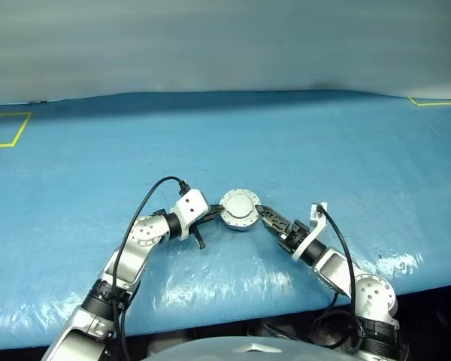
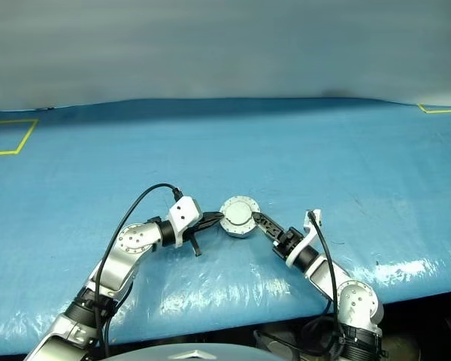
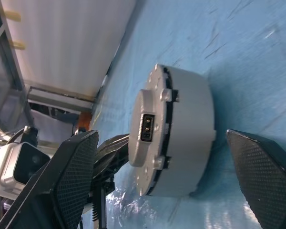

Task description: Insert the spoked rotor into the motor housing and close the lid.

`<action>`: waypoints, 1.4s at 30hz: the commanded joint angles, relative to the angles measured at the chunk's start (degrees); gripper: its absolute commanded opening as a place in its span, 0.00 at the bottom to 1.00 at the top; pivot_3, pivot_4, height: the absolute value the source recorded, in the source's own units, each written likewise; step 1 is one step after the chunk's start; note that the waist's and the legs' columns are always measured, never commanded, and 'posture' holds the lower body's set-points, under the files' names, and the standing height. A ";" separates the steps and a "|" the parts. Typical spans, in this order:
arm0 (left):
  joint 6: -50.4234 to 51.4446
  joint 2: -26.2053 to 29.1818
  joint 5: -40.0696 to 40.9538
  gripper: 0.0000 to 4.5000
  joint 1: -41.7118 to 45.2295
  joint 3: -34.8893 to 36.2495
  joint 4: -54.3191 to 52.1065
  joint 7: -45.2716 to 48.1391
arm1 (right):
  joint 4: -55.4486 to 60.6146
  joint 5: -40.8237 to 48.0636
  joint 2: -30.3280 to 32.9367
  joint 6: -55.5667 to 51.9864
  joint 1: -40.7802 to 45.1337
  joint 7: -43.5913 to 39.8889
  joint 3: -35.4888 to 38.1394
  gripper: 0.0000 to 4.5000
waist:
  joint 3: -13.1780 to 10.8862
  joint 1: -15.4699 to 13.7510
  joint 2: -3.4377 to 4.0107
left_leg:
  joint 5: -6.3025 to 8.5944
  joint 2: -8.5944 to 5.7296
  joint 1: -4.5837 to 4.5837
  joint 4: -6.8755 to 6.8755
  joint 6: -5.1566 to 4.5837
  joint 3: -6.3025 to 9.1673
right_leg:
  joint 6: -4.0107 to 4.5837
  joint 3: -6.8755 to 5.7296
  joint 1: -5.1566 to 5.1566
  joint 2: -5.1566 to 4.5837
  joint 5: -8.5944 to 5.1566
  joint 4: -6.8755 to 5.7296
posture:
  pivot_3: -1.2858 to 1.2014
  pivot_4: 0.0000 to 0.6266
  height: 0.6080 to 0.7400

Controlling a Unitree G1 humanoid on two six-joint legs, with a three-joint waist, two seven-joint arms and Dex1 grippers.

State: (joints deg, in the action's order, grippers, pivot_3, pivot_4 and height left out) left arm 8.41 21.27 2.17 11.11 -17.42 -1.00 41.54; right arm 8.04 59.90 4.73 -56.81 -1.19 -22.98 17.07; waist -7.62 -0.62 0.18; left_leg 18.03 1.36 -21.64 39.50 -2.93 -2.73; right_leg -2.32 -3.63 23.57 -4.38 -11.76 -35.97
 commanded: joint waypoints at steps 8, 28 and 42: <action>1.32 0.78 -1.05 0.00 -1.18 -1.17 -0.69 0.22 | -1.50 -2.35 -1.21 3.15 2.48 -1.69 -4.87 0.85 | -0.01 0.49 0.02 | -0.01 0.00 0.00 0.00 0.01 -0.02 | -0.03 0.04 0.00 0.01 0.02 -0.01 | 0.52 0.24 1.00; 1.16 0.78 -0.06 0.00 -1.62 0.16 -2.01 1.14 | -3.11 -4.83 -1.81 3.95 2.01 -1.12 -6.15 0.26 | -0.03 1.13 0.04 | -0.01 -0.01 0.02 0.02 0.01 -0.02 | -0.09 0.07 -0.01 0.00 0.06 -0.01 | 0.52 0.24 1.00; 13.17 3.43 27.21 0.00 -5.99 19.11 -12.12 6.58 | -2.74 8.78 -8.11 1.41 5.31 4.34 0.78 0.26 | -0.29 1.46 0.21 | -0.03 0.11 -0.07 -0.01 0.06 -0.06 | 0.01 0.10 0.17 0.07 0.01 -0.08 | 0.52 0.24 1.00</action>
State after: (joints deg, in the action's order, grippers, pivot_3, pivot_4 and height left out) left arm 20.31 25.19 27.34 5.41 -0.31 -11.92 49.80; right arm 2.97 63.44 -1.84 -55.46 1.91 -17.92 17.58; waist -7.91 0.84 0.40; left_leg 18.01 1.46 -21.73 39.48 -2.88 -2.80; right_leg -2.38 -3.53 23.75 -4.31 -11.72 -36.04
